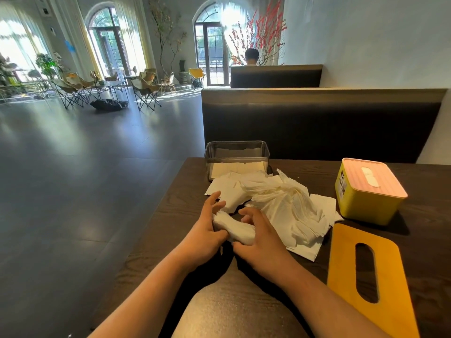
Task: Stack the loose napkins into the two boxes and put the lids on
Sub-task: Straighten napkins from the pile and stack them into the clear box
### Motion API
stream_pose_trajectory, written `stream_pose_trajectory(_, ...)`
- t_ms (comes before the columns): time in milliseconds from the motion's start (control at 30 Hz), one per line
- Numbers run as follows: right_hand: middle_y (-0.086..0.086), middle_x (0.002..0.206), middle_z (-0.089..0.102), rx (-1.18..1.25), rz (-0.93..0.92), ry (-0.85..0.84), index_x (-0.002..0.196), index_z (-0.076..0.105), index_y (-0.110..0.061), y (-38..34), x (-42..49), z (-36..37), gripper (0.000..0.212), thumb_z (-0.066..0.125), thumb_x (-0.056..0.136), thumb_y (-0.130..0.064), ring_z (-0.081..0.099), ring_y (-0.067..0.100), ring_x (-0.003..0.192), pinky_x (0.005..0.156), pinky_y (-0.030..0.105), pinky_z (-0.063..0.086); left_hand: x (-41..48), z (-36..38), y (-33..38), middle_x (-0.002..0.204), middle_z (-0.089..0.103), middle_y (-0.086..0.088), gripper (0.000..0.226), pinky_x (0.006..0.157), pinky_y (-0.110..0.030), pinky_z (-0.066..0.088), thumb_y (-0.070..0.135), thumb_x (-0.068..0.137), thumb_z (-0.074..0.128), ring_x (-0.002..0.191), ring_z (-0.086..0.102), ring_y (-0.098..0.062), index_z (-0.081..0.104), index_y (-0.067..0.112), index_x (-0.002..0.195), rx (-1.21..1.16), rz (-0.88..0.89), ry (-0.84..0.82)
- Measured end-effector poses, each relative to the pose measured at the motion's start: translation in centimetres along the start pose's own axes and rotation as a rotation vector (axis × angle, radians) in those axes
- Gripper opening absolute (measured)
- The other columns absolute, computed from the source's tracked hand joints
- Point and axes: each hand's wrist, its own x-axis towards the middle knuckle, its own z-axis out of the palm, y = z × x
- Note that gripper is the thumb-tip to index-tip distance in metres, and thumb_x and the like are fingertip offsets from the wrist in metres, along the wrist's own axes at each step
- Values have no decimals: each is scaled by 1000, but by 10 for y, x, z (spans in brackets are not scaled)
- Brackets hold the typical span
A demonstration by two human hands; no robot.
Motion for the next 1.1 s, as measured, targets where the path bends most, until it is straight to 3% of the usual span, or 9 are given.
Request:
stream_pose_trajectory(133, -14, 130, 58, -14, -40, 78, 128, 55, -36, 0, 2, 0, 47, 69, 90, -11, 53, -5, 116, 89, 4, 38, 3, -4, 6, 154, 41, 7, 101, 92, -19, 55, -9, 92, 56, 110, 65, 7, 12, 51, 159, 36, -16, -63)
stream_pose_trajectory(267, -16, 128, 52, 20, -65, 97, 127, 52, -37, 0, 0, -1, 50, 72, 89, -11, 49, -7, 118, 92, 6, 40, 5, -6, 8, 148, 50, 3, 103, 95, -34, 60, -10, 92, 56, 109, 72, -13, 13, 58, 156, 15, -14, -69)
stream_pose_trajectory(367, -18, 126, 48, 6, 0, 51, 134, 44, -41, 1, 1, -1, 61, 77, 85, -22, 52, 0, 115, 93, 16, 46, 7, -7, 7, 156, 42, 6, 105, 91, -17, 55, -7, 91, 60, 109, 66, 2, 9, 55, 159, 101, -11, -101)
stream_pose_trajectory(433, -18, 125, 52, 22, 18, 74, 131, 46, -42, 2, 2, -1, 56, 73, 88, -18, 55, -1, 112, 86, 9, 44, 7, -8, 7, 155, 42, 7, 106, 88, -14, 55, -3, 91, 61, 106, 67, -1, 6, 56, 159, 143, -23, -117)
stream_pose_trajectory(633, -15, 125, 59, 117, -18, 141, 124, 53, -43, 1, 0, -2, 51, 72, 89, -11, 60, 2, 111, 85, 14, 50, 7, -6, 11, 136, 52, 16, 104, 92, -40, 62, -5, 88, 64, 106, 72, -19, 16, 53, 159, 37, -8, -90)
stream_pose_trajectory(700, -15, 124, 59, 114, -28, 129, 124, 52, -46, 1, 0, -3, 54, 76, 87, -16, 61, 6, 110, 88, 24, 55, 8, -5, 10, 138, 57, 4, 101, 84, -39, 63, -4, 88, 66, 98, 74, -26, 20, 53, 158, -12, -18, -79)
stream_pose_trajectory(800, -18, 116, 57, 42, -5, 107, 124, 50, -50, -2, 0, -3, 57, 82, 83, -27, 61, 4, 103, 84, 32, 60, 7, -3, 7, 147, 55, 2, 96, 98, -35, 59, -4, 89, 67, 116, 71, -16, 23, 48, 157, -50, -16, -61)
stream_pose_trajectory(967, -24, 123, 61, 79, -6, 79, 125, 52, -57, -4, 0, -6, 59, 84, 82, -31, 60, -5, 113, 90, 21, 55, 7, 2, 3, 126, 69, -4, 90, 88, -52, 61, -5, 91, 60, 100, 70, -40, 29, 52, 154, -12, -5, -26)
stream_pose_trajectory(1100, -24, 119, 65, 138, -18, 22, 125, 54, -58, -9, -4, -8, 58, 73, 91, -15, 62, -8, 110, 83, 9, 50, 7, 3, 2, 132, 65, -2, 91, 84, -48, 63, -7, 90, 58, 93, 73, -33, 29, 52, 153, -8, 0, -34)
